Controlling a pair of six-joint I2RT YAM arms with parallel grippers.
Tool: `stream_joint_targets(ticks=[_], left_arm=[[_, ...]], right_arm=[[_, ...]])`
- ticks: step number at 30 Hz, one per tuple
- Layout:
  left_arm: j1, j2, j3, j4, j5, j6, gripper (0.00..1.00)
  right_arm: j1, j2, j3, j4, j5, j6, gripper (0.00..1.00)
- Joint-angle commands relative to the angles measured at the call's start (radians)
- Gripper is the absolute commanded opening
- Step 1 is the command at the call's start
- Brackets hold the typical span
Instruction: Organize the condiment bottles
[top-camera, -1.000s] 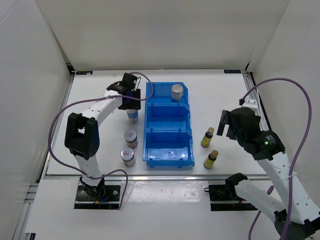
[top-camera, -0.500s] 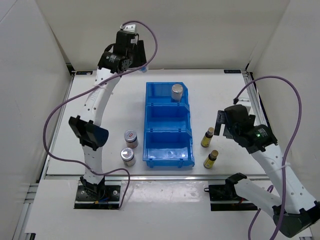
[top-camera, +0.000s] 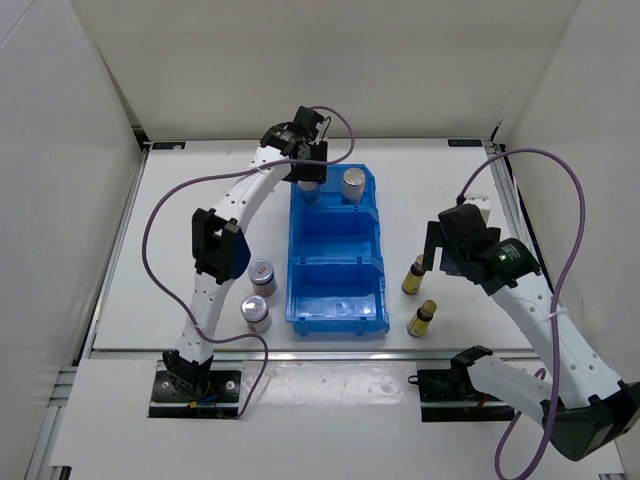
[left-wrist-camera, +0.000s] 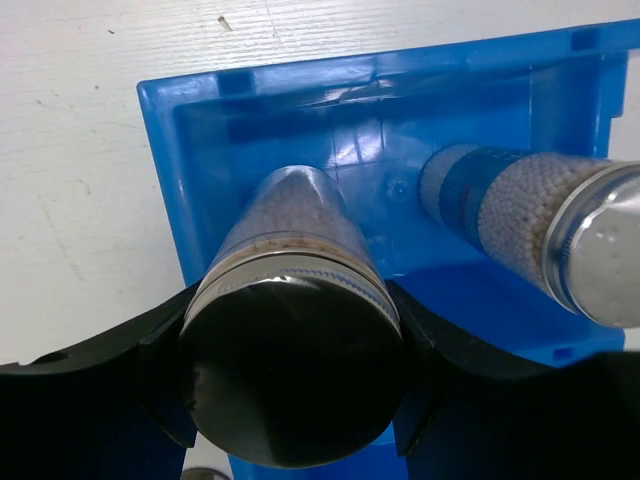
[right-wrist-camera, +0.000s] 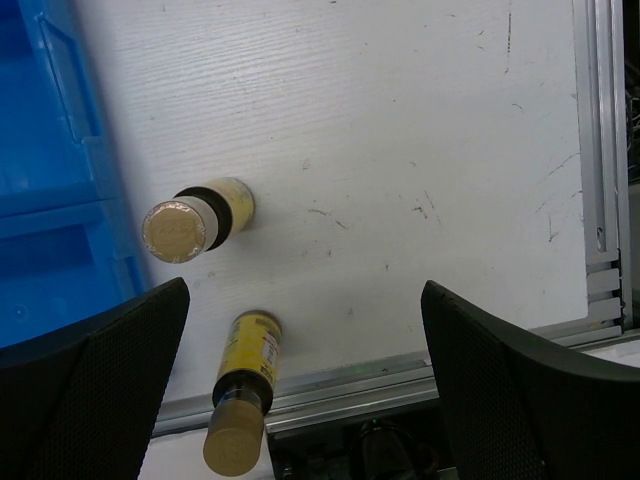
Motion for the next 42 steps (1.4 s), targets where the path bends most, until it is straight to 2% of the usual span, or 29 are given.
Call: stream_joint_targets(ticks=[1,5,10,18,22,23,24,28,32,34,35,38,39,42], left_arm=[[-0.005,-0.093,0.020,0.054,-0.004,-0.010,0.11],[-0.005,-0.059,0.009,0.054,0.005,-0.010,0.14],[-0.005,-0.005,0.000,0.054,0.027,-0.010,0.31],[-0.005,0.025,0.000,0.054,0.027,-0.010,0.51],[-0.005,0.034,0.000,0.054,0.036,-0.010,0.70],[-0.005,0.034,-0.009,0.054,0.036,-0.010,0.88],[-0.005,0.022,-0.009,0.054,0.025,-0.010,1.00],[-0.005,-0.034,-0.018,0.054,-0.012,-0.010,1.00],[0.006,-0.201,-0.044,0.016,-0.097,0.000,1.00],[0.017,-0.296,-0.147,0.016,-0.156,-0.011,1.00],[0.017,-0.400,-0.193,0.016,-0.182,-0.011,1.00],[0.017,-0.606,-0.430,0.051,-0.300,-0.011,1.00],[0.017,-0.652,-0.563,0.063,-0.324,-0.011,1.00],[0.030,-0.818,-0.760,0.144,-0.355,0.029,1.00]], right_arm=[[0.001,0.012,-0.008,0.003,-0.002,-0.001,1.00],[0.001,0.023,-0.008,0.012,-0.011,-0.001,1.00],[0.001,0.034,-0.008,0.012,-0.020,-0.010,1.00],[0.001,0.043,-0.008,0.012,-0.020,-0.010,1.00],[0.001,0.043,-0.008,0.012,-0.020,-0.010,1.00],[0.001,0.043,-0.008,0.012,-0.020,-0.010,1.00],[0.001,0.043,-0.008,0.012,-0.020,-0.010,1.00],[0.001,0.043,-0.008,0.012,-0.020,-0.010,1.00],[0.001,0.043,0.002,0.003,-0.011,-0.010,1.00],[0.001,0.034,0.002,0.003,-0.011,-0.010,1.00],[0.001,0.034,0.002,0.003,-0.011,-0.010,1.00],[0.001,0.024,0.020,0.003,-0.023,-0.019,0.90],[0.001,0.024,0.020,0.003,-0.038,-0.019,0.88],[0.001,0.061,0.038,0.003,-0.074,-0.032,0.87]])
